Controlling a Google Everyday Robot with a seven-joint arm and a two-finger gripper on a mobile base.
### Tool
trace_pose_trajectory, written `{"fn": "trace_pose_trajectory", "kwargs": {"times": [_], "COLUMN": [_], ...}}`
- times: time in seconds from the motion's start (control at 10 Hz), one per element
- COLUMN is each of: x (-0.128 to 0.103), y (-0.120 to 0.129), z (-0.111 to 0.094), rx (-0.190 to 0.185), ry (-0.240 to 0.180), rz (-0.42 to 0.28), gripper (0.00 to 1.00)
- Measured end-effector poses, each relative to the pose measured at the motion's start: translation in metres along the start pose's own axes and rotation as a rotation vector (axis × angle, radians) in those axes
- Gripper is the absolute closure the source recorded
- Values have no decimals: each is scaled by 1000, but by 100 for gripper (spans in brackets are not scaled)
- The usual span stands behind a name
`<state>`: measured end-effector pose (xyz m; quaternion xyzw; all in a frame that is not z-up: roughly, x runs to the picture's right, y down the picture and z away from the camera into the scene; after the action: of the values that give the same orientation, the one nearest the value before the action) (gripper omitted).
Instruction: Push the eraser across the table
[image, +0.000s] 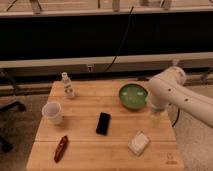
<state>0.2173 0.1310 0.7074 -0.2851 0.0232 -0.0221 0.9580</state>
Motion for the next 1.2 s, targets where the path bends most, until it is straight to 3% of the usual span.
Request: {"fn": "trace_pose_trajectory", "kwargs": {"times": [0.2,0.5,0.9,1.0,1.2], "x": [-22,-72,-92,-101,-123], "y": [5,13,23,24,26], "z": [13,38,53,61,78], "rx": [-8,-24,-34,-39,-47], "ry": [10,9,4,2,-6], "rz": [-47,-111,-143,-135,-124], "gripper": [20,20,20,24,43]}}
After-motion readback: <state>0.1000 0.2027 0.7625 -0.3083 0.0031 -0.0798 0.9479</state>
